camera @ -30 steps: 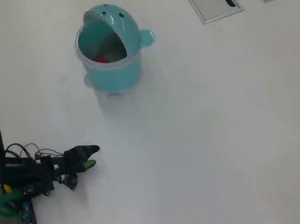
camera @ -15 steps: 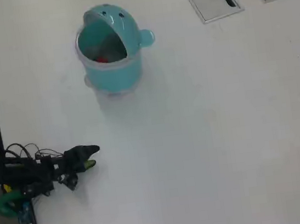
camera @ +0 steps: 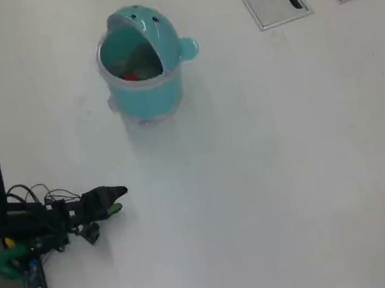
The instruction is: Grasp RGB lego blocks and put them in the bin one by one.
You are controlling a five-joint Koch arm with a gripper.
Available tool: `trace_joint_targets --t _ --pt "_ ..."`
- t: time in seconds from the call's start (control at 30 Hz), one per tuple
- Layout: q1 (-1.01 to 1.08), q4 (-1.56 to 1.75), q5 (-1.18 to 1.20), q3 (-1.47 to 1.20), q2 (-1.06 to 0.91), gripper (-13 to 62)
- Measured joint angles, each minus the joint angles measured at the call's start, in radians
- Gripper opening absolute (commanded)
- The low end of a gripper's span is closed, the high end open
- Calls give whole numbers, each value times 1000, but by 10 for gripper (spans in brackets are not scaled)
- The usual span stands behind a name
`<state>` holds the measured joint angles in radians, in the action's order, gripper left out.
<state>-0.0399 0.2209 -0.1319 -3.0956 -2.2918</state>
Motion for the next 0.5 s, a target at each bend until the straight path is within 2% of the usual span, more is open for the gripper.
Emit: trace_joint_targets --t 0.5 --pt "-18 0 80 0 0 345"
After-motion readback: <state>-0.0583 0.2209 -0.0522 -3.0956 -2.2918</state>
